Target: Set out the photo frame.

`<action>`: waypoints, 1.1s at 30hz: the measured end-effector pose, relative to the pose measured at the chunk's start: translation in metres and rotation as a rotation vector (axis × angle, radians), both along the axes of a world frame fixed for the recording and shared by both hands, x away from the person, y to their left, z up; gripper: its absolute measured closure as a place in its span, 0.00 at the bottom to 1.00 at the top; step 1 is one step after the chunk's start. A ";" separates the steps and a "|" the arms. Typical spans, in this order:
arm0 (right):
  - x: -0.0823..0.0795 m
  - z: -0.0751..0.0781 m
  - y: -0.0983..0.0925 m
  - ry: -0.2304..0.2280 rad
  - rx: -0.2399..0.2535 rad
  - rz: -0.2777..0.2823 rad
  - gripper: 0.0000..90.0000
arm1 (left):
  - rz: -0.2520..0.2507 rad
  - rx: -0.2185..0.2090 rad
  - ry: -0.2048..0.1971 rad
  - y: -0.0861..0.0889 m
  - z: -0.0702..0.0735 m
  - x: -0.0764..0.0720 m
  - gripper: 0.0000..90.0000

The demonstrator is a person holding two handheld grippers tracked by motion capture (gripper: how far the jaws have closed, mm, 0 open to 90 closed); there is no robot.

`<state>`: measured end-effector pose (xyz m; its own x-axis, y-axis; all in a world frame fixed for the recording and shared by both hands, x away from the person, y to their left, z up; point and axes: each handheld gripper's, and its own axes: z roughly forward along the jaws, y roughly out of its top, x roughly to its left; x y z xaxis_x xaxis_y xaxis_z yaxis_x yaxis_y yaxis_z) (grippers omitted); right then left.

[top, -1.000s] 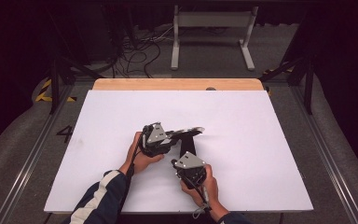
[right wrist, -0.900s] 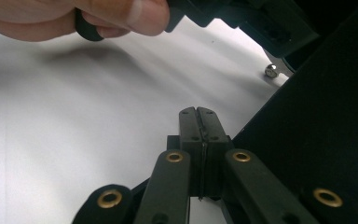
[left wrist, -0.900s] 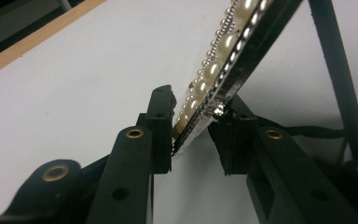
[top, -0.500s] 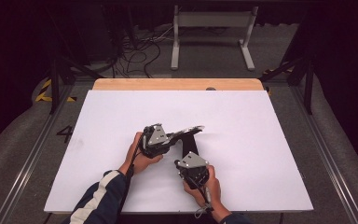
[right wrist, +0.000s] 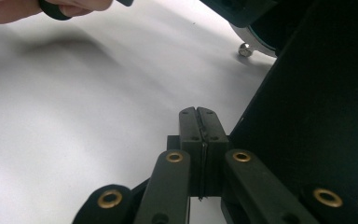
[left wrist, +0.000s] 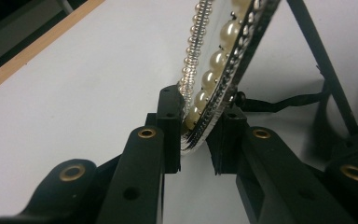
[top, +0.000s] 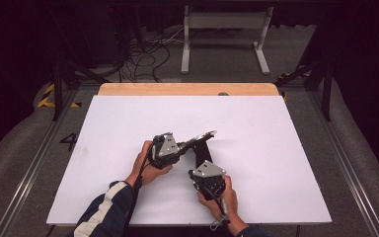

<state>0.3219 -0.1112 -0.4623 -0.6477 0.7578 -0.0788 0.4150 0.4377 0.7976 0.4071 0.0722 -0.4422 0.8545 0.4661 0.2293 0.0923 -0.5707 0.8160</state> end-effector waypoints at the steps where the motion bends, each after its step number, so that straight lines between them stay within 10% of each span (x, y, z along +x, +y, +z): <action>1: 0.000 0.000 -0.001 0.001 -0.001 0.000 1.00 | 0.001 0.004 -0.001 0.000 0.000 -0.001 0.86; 33: 0.009 0.001 -0.023 0.023 0.016 -0.041 1.00 | -0.013 -0.053 0.010 0.004 0.002 -0.002 0.74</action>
